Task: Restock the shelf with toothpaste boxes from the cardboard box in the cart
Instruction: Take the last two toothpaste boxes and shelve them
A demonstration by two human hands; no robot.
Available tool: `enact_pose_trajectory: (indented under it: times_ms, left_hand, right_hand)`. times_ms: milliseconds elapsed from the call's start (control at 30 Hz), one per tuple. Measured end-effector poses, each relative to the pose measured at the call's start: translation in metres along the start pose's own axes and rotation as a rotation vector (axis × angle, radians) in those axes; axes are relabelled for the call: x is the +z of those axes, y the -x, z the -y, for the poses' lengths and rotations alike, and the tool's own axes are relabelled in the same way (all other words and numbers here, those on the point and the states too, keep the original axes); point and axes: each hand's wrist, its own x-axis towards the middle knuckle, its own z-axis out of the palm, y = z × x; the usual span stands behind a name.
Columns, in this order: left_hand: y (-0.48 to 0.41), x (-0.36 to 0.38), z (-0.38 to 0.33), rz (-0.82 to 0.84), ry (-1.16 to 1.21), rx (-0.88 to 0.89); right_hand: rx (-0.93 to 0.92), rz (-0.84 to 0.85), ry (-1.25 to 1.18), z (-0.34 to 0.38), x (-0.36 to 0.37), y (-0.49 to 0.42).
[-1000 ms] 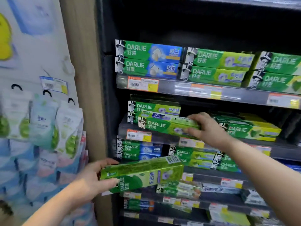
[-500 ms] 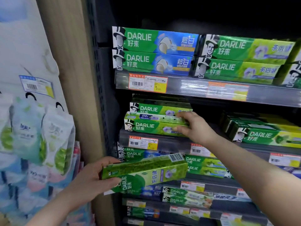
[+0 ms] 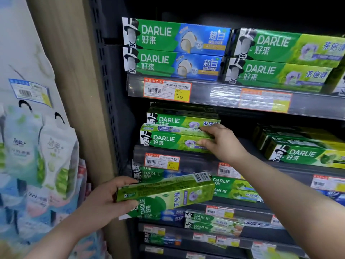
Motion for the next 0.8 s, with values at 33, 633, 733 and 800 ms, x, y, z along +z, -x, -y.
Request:
enact_pose_trajectory:
  times_ms: [33,633,733,800]
  left_hand:
    - [0.0,-0.001,0.001,0.001,-0.001,0.0]
    - [-0.012,-0.003,-0.018,-0.073,0.046,0.055]
    - [-0.031,0.001,-0.038,-0.114,0.107,0.112]
    - [-0.047,0.003,-0.052,-0.162,0.12,0.135]
  right_hand:
    - [0.002,-0.005,0.002,0.0,0.001,-0.001]
    - [0.007,-0.037,0.019,-0.019,-0.018,0.011]
    - [0.045,-0.101,0.06,-0.034,-0.035,0.021]
    - [0.067,-0.123,0.074,-0.043,-0.043,0.028]
